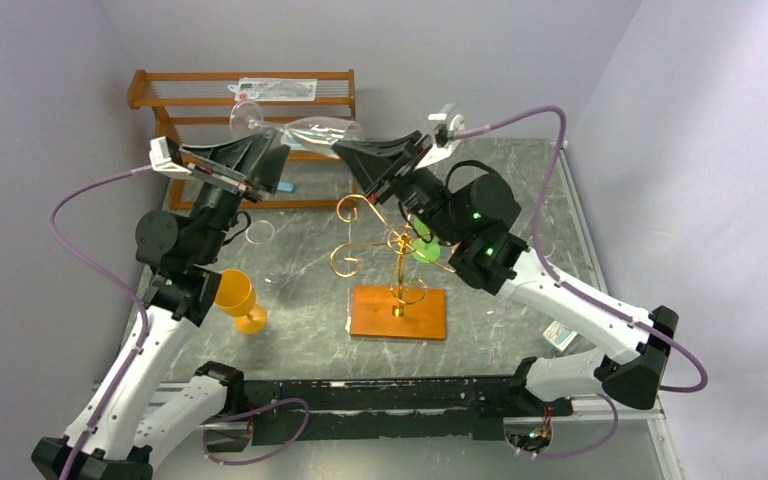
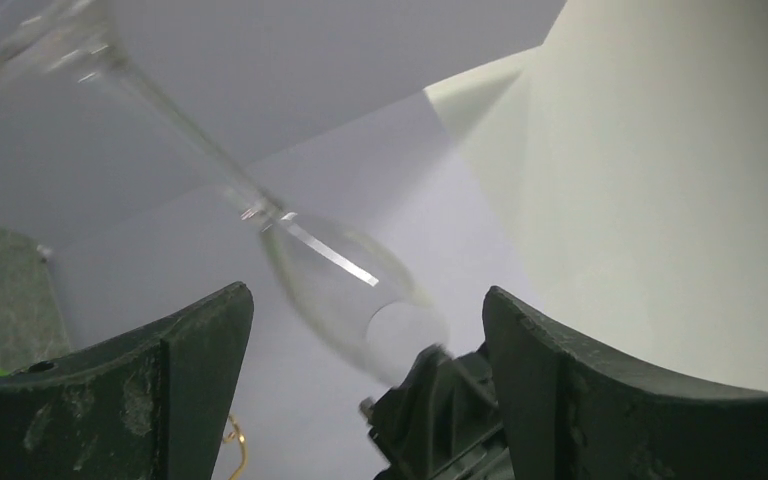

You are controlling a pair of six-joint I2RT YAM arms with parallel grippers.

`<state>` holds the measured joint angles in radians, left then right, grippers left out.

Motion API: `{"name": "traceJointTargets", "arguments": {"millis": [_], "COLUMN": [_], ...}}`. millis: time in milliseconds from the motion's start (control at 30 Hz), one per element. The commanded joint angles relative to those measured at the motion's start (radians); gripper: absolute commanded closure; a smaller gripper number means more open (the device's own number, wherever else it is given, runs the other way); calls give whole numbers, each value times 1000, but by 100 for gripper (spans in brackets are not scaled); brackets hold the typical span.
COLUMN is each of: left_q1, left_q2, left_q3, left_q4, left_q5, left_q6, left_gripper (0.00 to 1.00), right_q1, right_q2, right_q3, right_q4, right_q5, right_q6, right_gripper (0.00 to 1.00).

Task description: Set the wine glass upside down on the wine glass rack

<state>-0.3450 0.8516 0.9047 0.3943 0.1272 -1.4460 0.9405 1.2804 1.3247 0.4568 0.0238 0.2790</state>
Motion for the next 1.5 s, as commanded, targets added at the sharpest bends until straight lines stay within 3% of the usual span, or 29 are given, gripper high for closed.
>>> {"name": "traceJointTargets", "arguments": {"millis": [0,67,167,233,567,767,1100,1467], "left_q1": [-8,-9,-9,-9,-8,-9,-9,-9], "left_q2": [-33,-36,-45,-53,-97,-46,-21,-21], "left_q3": [-3,24,119,161,186,170,115,75], "left_q4": [78,4,-210,-296,-428,-324,-208,-136], "left_q5": [-114,-126,-162,-189,-244,-165,-138,-96], "left_q6": [-12,-28,-13,15,60,65,-48,-149], "left_gripper": [14,27,38,37,16,19,29,51], "right_q1": [69,88,104,110,122,122,122,121], "right_q2": [-6,-9,-12,-9,-9,0,-37,-33], "right_q3": [-20,-40,-58,-62,-111,-111,-153,-175], "right_q4": [106,126,151,168,300,301,296,307], "right_q5": [40,30,27,28,110,15,4,-19], "right_q6": [-123,-129,-125,-121,-84,-44,-27,-13], "right_gripper": [100,100,100,100,100,100,100,100]}}
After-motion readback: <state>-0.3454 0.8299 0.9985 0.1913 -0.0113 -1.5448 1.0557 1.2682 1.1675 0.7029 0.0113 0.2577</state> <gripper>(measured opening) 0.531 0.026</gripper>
